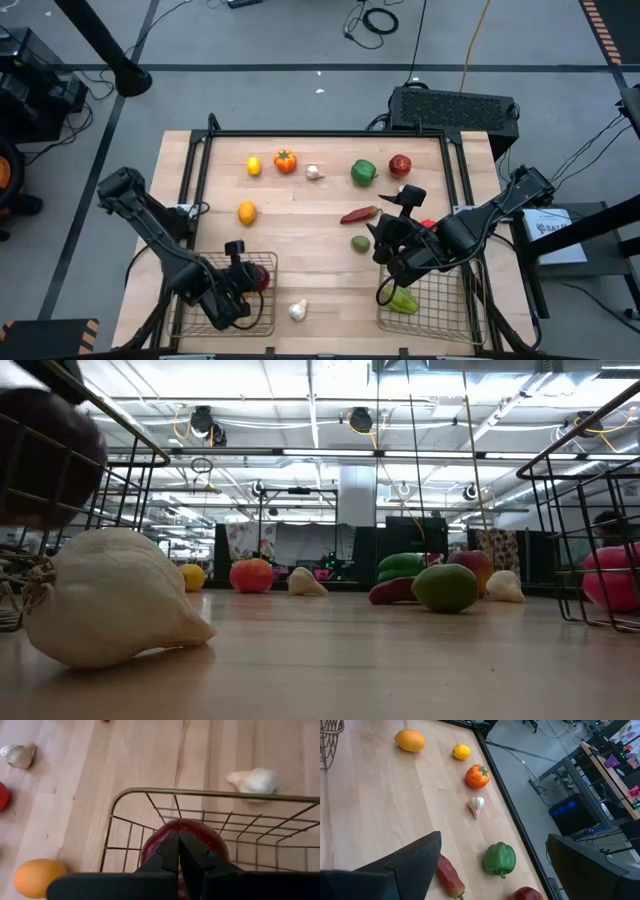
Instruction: Sort produce into baskets
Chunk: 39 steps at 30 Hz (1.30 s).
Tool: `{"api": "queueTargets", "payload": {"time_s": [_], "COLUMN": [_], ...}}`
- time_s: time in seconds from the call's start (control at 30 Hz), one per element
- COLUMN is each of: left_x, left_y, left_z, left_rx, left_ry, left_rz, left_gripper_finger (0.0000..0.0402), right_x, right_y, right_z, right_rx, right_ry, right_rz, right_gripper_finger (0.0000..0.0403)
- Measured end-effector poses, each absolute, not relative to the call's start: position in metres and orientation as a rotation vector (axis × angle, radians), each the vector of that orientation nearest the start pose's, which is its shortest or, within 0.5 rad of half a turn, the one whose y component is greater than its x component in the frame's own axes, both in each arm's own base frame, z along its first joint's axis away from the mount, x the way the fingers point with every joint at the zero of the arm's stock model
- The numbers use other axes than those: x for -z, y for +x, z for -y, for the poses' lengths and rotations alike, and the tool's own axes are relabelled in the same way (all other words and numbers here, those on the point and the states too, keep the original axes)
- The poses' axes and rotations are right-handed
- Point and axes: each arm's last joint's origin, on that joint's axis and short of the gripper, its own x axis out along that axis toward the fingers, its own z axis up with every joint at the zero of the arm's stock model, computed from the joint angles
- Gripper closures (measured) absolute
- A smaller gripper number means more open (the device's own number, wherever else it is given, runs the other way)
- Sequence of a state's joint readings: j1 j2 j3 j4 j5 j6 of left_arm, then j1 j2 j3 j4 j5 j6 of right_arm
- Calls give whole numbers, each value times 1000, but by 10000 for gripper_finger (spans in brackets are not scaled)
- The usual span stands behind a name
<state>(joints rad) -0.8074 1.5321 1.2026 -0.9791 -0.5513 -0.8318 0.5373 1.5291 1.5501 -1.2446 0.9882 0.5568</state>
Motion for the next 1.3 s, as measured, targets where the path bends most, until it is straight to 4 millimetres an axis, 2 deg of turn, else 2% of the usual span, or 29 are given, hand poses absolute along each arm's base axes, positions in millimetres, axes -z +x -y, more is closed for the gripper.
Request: {"api": "queueTargets", "payload": {"time_s": [0.27,0.6,0.77,0.87,1.0,1.3], "left_x": [-239,-233,-236,-245,-266,-315], "left_y": [216,220,220,221,227,249], "left_z": [199,199,196,194,192,183], "left_rx": [-267,-285,-285,-254,-203,-144], "left_ry": [63,77,72,55,43,230], "left_rz": [-1017,-1032,-1034,-1044,-1020,-869], "left_gripper_finger": [387,309,295,295,295,295], "right_x": [-354,-354,-354,-354,-354,-354], "right_y": [254,254,254,254,254,254], "right_z": [-123,-123,-123,-123,-123,-123], "right_rx": [606,606,606,606,605,606], "right_ry": [-339,-339,-339,-339,-339,-337], "right_rz": [-728,-728,-728,-728,-728,-727], "right_gripper_finger": [49,49,49,49,49,49]}}
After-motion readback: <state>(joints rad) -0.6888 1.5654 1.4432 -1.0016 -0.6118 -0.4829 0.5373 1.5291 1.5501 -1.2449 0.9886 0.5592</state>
